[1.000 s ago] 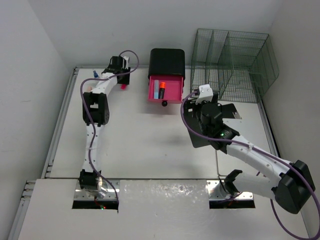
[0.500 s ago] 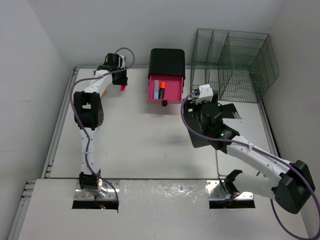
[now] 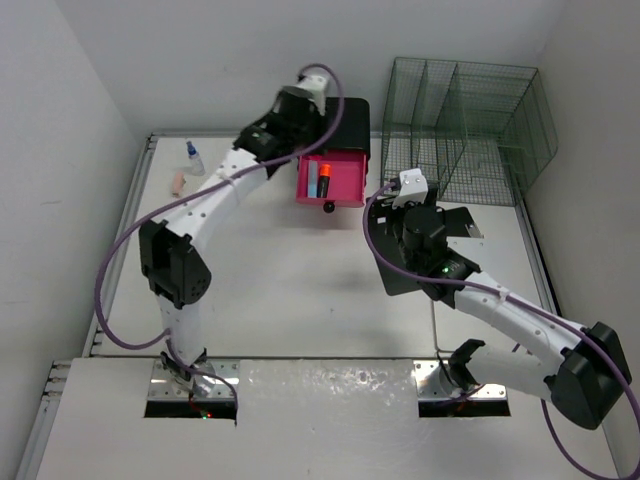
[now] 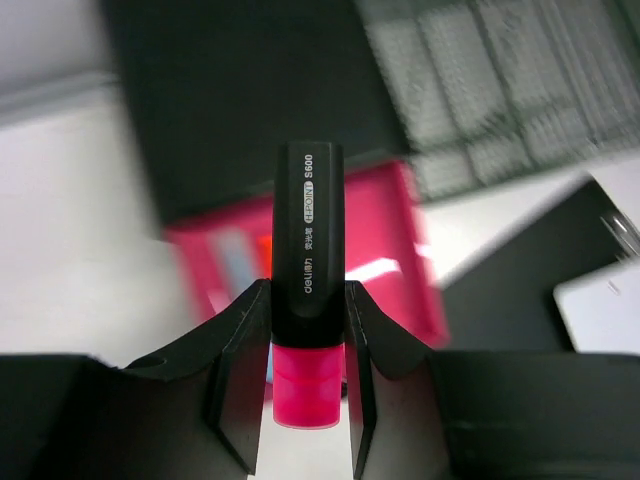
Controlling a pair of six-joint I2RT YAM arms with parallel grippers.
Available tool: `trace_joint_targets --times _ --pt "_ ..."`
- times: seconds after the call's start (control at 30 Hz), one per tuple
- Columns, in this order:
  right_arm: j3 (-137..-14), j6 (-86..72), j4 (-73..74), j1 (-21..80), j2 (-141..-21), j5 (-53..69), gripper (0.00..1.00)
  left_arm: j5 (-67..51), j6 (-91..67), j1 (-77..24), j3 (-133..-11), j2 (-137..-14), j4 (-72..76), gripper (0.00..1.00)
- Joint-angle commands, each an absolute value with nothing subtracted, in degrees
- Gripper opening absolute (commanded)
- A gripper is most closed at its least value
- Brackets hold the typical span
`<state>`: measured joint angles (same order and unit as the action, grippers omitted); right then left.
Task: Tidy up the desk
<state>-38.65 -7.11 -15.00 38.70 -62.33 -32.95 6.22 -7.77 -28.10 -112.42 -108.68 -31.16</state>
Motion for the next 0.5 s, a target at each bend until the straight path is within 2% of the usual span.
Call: trace_joint_targets --times 0.0,0.47 --pt "-38.6 -7.6 -18.2 38.3 -60.8 -33.0 0.95 9.8 -12.3 -31.6 -112.2 -110.4 -33.5 0.0" --pt "-38.2 -7.2 -18.5 38.4 -60.6 -33.7 0.95 11.7 -16.3 -35.2 -115.1 -118.6 -35.7 0.0"
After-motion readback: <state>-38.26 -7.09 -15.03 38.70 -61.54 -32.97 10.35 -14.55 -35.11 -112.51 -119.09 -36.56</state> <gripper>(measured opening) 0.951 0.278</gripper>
